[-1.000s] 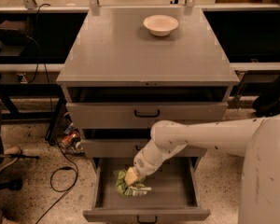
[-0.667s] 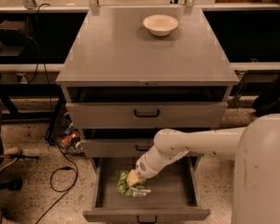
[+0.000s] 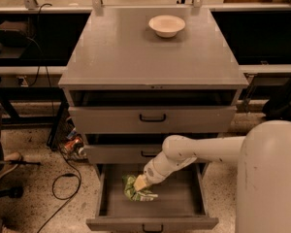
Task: Place green jalapeno chip bag into bottom drawer
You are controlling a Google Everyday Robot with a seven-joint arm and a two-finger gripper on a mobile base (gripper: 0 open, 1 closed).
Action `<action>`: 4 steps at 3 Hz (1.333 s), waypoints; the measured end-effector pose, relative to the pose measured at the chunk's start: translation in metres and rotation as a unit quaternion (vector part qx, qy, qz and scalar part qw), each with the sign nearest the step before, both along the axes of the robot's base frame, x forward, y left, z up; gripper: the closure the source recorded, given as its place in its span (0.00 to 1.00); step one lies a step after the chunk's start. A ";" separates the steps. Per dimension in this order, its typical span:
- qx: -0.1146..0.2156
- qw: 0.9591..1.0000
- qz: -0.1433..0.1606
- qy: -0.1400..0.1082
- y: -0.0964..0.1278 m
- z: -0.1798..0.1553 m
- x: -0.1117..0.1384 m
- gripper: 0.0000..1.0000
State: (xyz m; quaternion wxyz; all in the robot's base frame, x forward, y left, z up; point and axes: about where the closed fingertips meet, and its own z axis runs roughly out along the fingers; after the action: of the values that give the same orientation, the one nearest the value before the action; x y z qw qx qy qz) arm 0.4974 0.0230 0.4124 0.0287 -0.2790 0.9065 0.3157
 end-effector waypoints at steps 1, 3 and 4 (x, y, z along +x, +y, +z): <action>0.029 0.999 -0.001 -0.029 -0.008 -0.035 0.031 1.00; 0.078 0.994 -0.023 -0.069 -0.029 -0.112 0.076 1.00; 0.082 0.994 -0.046 -0.060 -0.046 -0.141 0.084 0.85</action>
Offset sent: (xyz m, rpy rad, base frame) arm 0.0971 -0.0359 -0.1243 0.2118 -0.2288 -0.0375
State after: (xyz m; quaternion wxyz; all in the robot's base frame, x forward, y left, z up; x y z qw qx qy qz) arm 0.5815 -0.0232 0.2718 0.1199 -0.2522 0.8860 0.3701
